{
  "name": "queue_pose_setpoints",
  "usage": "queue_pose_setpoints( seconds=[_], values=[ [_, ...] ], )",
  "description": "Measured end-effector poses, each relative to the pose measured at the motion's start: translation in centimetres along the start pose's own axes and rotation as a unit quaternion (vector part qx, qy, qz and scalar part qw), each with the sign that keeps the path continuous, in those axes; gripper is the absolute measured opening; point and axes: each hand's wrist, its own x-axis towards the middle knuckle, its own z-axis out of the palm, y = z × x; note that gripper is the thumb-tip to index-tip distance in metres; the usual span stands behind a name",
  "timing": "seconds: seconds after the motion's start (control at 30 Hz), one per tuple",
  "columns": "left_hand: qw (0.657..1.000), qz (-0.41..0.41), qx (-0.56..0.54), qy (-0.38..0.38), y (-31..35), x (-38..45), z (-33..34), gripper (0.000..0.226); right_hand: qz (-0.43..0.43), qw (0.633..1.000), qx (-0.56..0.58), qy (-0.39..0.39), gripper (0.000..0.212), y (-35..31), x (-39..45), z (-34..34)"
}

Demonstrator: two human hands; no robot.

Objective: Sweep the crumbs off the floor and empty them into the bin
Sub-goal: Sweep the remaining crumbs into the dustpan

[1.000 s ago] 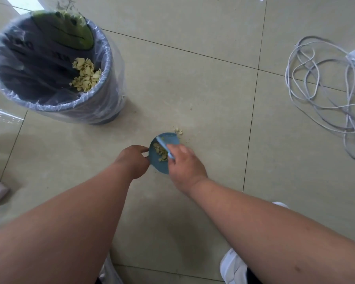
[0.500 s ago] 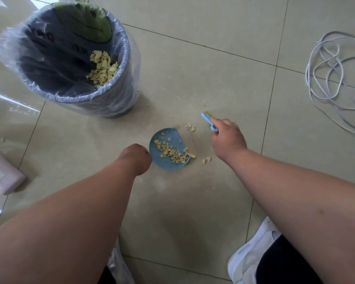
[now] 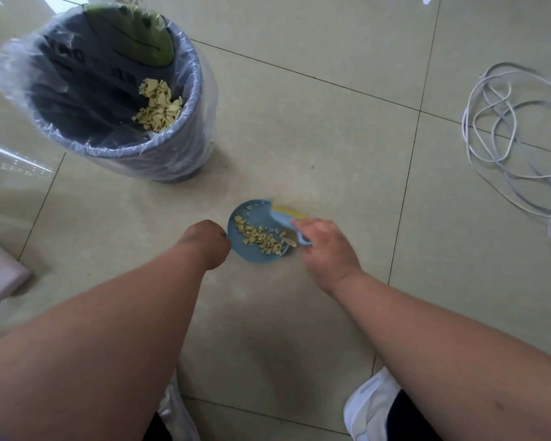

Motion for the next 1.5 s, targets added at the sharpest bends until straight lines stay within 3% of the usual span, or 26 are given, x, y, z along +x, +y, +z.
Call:
queue_pose_setpoints(
  seconds=[0.13,0.23,0.47,0.83,1.0,1.17,1.3,1.5],
  values=[
    [0.999,0.013,0.037,0.004,-0.2,-0.3,-0.2,0.023,0.210,0.976,-0.023,0.043,0.044,4.0,-1.5,-2.5],
    [0.998,0.019,0.056,0.000,-0.2,-0.5,-0.1,0.025,0.270,0.962,-0.043,0.025,0.039,4.8,-3.3,-2.2],
    [0.998,0.025,0.062,-0.009,-0.1,-0.6,0.5,0.027,0.274,0.961,-0.039,-0.008,0.041,-0.2,-2.9,1.9],
    [0.998,0.035,0.048,-0.024,0.0,-0.4,0.8,0.025,0.110,0.988,-0.021,-0.107,0.051,-8.4,-2.7,6.0],
    [0.998,0.037,0.035,-0.036,-0.8,-0.2,0.3,0.032,0.084,0.993,0.073,-0.035,0.043,-6.5,-0.9,3.1],
    [0.997,0.034,0.064,-0.037,-2.2,-0.3,-0.5,0.034,0.145,0.987,0.021,0.060,0.034,-0.7,2.3,-1.4],
    [0.995,0.024,0.087,-0.032,-2.9,-0.2,-0.8,0.029,0.206,0.978,-0.023,0.031,0.032,2.2,1.9,-1.9],
    [0.996,0.018,0.079,-0.028,-2.8,-0.1,-0.3,0.028,0.179,0.984,-0.017,-0.021,0.040,-0.6,-0.6,2.4]
  ],
)
